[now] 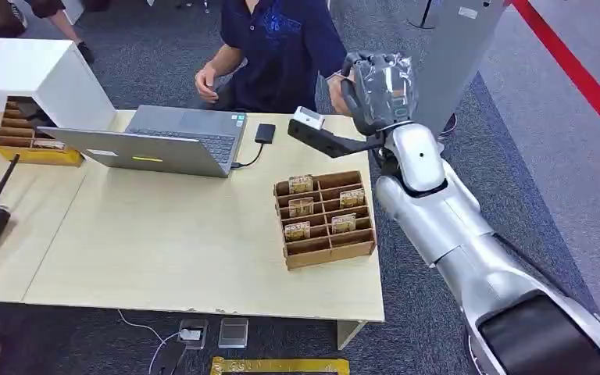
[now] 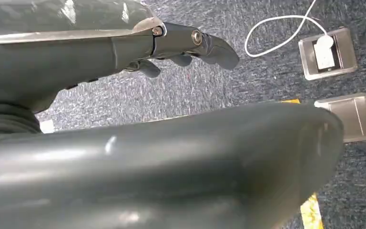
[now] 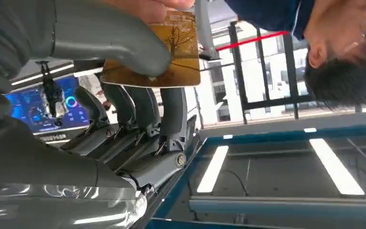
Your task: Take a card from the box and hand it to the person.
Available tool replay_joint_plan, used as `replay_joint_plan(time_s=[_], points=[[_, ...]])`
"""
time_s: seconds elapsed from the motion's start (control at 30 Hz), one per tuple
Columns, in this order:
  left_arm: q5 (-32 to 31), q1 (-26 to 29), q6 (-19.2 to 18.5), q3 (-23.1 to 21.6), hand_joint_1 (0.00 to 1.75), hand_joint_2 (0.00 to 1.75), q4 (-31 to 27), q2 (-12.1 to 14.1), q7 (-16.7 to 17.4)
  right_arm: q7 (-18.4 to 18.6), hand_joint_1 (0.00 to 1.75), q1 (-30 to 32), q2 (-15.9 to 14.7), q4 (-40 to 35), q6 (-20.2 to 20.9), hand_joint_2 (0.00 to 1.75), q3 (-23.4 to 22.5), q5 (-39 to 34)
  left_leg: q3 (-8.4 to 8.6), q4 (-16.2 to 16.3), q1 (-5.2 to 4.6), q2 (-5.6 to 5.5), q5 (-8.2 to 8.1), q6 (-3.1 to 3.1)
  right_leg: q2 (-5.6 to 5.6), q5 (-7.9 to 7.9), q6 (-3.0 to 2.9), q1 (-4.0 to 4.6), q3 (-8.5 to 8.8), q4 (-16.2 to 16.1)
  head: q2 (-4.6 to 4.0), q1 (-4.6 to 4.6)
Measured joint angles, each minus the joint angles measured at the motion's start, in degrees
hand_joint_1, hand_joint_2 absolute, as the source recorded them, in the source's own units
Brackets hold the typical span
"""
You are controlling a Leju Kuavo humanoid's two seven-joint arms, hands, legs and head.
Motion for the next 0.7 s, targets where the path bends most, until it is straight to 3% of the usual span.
replay_joint_plan(time_s=[0.17,0.2,0.23,0.27,0.3,0.43,0.47,0.7], points=[[0.0,0.0,0.4,-0.1,0.00,0.00,0.0,0.0,0.0,0.5,1.43,0.2,1.6,5.3,0.4,1.75,0.3,0.8,-0.02,0.0,0.00,0.00,0.00,0.00,0.00,0.00,0.00,0.00,-0.01,0.0,-0.02,0.00],[0.0,0.0,0.4,-0.1,0.00,0.00,0.0,0.0,0.1,0.8,1.34,0.5,1.7,6.0,0.5,1.75,0.4,1.1,-0.04,0.0,-0.01,-0.01,0.00,0.00,0.00,0.00,0.00,-0.01,-0.02,0.0,0.00,0.09],[0.0,0.0,0.4,-0.1,0.00,0.00,0.0,0.1,0.1,0.8,0.99,0.6,1.8,6.6,0.6,1.75,0.4,1.3,-0.06,0.0,-0.01,0.00,0.00,0.00,0.00,0.00,0.00,-0.01,-0.06,0.0,0.00,0.07],[0.0,0.0,0.5,-0.1,0.00,0.00,0.0,0.1,0.1,0.8,0.99,0.7,2.0,7.3,0.7,1.75,0.4,1.4,-0.08,0.0,-0.01,0.00,0.00,0.00,0.02,0.01,0.00,-0.01,-0.07,0.0,-0.02,0.07],[0.0,0.0,0.5,-0.1,0.00,0.00,0.0,0.2,0.1,0.8,0.00,0.7,2.3,8.1,1.0,1.75,0.5,1.4,-0.07,0.0,-0.01,0.01,0.00,0.00,0.03,0.00,0.00,-0.01,-0.07,0.0,-0.02,0.04],[0.0,0.0,0.7,-0.1,0.00,0.00,0.0,0.3,0.1,0.8,0.00,0.8,2.9,9.9,1.5,1.75,0.6,1.4,-0.13,0.0,0.00,0.01,-0.01,0.00,0.02,0.00,0.00,0.00,-0.16,0.0,-0.02,0.02],[0.0,0.0,0.8,-0.1,0.00,0.00,0.0,0.3,0.1,0.8,0.00,0.9,3.0,10.2,1.5,0.00,0.6,1.4,-0.13,0.0,0.00,0.01,-0.01,0.00,0.02,0.00,0.00,0.00,-0.16,0.0,0.00,0.02],[0.3,0.0,1.1,-0.1,0.00,0.00,0.0,0.3,0.1,-0.2,0.00,1.0,3.8,11.5,0.7,0.00,0.6,-1.0,-0.12,0.0,0.00,0.02,0.00,0.00,0.03,0.00,0.00,0.00,-0.15,0.0,-0.02,0.00]])
